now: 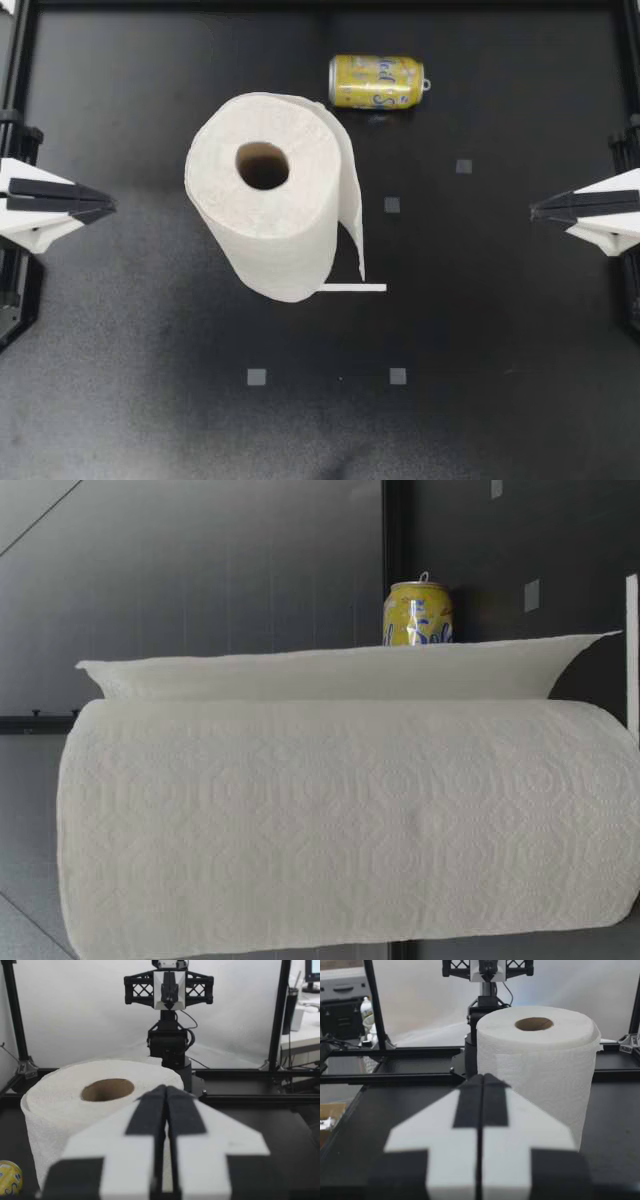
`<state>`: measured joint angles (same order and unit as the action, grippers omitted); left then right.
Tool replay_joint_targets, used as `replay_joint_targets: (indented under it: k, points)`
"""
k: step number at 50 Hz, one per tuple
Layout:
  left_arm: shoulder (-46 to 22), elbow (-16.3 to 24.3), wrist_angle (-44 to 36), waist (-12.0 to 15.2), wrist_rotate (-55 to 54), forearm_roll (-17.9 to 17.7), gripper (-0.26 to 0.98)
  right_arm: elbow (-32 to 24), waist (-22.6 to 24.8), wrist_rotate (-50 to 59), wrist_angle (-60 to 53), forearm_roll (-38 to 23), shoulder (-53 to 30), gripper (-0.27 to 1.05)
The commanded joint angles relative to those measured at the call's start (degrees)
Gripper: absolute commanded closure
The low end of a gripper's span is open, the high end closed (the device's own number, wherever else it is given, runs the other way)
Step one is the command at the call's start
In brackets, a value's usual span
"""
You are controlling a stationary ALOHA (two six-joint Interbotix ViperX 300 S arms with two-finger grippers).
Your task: Pick up a piece of paper towel and place it on the spilled liquid.
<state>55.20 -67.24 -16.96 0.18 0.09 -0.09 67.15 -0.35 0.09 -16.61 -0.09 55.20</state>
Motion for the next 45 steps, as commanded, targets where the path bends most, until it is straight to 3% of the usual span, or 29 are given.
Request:
replay_joint_targets:
  k: [1,4,14,24,30,37,45]
  points:
    - [-1.1,1.4,-0.2,0.2,0.0,-0.1,0.59,-1.2,-0.1,0.3,-0.4,0.0,-0.9,0.72]
    - [-2.0,2.3,-0.2,0.1,0.2,-0.1,0.65,-2.5,0.0,0.4,0.4,0.0,-2.5,0.75]
    - [-4.8,4.3,-0.2,0.1,0.4,-0.1,0.65,-9.2,0.0,0.3,10.4,-0.1,-11.4,0.75]
    - [-9.7,8.5,1.1,1.2,0.2,-1.1,0.65,-20.8,0.0,0.2,36.0,-3.3,-17.9,0.75]
    - [-13.5,12.6,5.9,2.9,0.4,-1.1,0.65,-27.6,1.1,1.2,49.6,-7.4,-20.7,0.75]
    - [-18.2,16.7,9.8,3.4,0.5,-1.0,0.65,-34.3,7.8,9.1,59.1,-19.2,-25.4,0.76]
    - [-20.9,18.7,13.2,4.1,0.2,-1.0,0.65,-38.1,22.9,35.2,75.8,-48.0,-31.3,0.76]
